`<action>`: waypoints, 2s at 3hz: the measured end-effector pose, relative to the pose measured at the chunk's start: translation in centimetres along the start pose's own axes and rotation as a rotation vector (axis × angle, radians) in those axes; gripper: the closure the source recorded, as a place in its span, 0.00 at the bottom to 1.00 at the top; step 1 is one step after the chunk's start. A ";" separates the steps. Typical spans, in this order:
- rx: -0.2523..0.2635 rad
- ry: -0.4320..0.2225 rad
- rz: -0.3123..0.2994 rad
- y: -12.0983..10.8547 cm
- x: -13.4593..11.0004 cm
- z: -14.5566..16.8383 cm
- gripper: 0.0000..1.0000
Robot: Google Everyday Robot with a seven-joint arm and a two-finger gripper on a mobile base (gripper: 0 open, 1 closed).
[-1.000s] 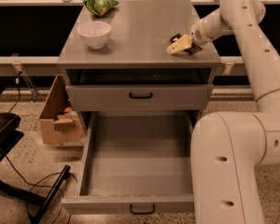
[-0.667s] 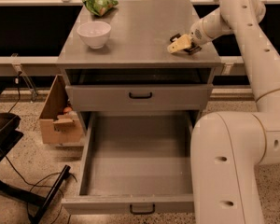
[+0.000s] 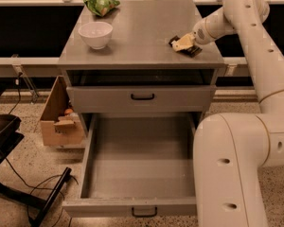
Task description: Place rxbar chocolate into middle drawer
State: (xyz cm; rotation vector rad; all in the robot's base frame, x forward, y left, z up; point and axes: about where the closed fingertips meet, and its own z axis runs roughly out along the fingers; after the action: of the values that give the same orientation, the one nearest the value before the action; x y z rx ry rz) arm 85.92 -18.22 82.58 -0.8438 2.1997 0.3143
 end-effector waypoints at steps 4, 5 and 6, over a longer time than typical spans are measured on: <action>0.040 0.079 -0.143 1.2 -0.6 -16.3 1.00; 0.106 0.068 -0.193 2.1 -0.5 -22.9 1.00; 0.224 -0.036 -0.237 3.5 -1.1 -31.3 1.00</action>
Offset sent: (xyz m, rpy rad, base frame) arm -0.0569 -0.0039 0.0563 -0.0696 -0.0620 0.0858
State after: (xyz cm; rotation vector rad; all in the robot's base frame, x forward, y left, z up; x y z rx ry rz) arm 66.65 -29.37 104.88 -0.9517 2.0301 -0.0317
